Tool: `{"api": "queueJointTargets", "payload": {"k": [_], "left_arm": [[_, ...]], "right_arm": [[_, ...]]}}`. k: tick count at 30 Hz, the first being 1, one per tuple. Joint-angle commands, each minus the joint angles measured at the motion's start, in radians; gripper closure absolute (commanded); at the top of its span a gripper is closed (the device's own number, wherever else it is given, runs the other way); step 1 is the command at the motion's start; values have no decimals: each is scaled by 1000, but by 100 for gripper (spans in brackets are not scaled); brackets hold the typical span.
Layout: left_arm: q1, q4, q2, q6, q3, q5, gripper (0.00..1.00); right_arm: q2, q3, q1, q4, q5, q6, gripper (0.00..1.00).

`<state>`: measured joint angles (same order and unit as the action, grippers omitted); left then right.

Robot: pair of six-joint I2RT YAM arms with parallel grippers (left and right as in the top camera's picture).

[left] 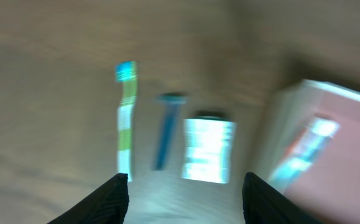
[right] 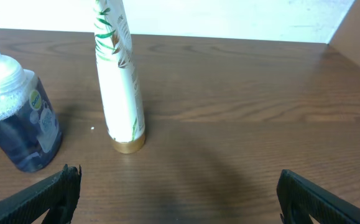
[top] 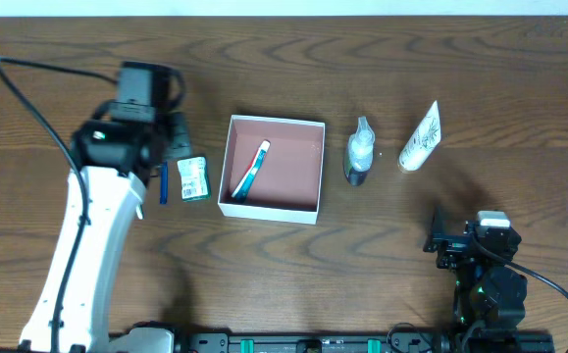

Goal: Pack container
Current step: 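Move the left gripper to the green toothbrush and grasp it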

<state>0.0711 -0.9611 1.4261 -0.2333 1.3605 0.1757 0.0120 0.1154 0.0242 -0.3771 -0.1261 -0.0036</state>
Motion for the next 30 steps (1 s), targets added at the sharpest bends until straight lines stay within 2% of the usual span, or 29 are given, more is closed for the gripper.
{"api": "queueJointTargets", "payload": {"k": [1, 5, 15, 22, 27, 30], "left_arm": [[-119, -7, 80, 105, -40, -26, 41], [-200, -6, 195, 186, -44, -125, 40], [-248, 43, 494, 232, -44, -138, 39], [-296, 93, 523, 215, -44, -111, 41], [-320, 153, 537, 294, -51, -114, 41], [-328, 182, 558, 346, -53, -180, 41]], "right_arm": [[-5, -3, -6, -1, 3, 18, 1], [-5, -3, -6, -1, 3, 18, 1], [-5, -3, -6, -1, 3, 18, 1], [-5, -3, -6, -1, 3, 18, 1], [-5, -3, -6, -1, 3, 18, 1], [-5, -3, -6, -1, 3, 18, 1]]}}
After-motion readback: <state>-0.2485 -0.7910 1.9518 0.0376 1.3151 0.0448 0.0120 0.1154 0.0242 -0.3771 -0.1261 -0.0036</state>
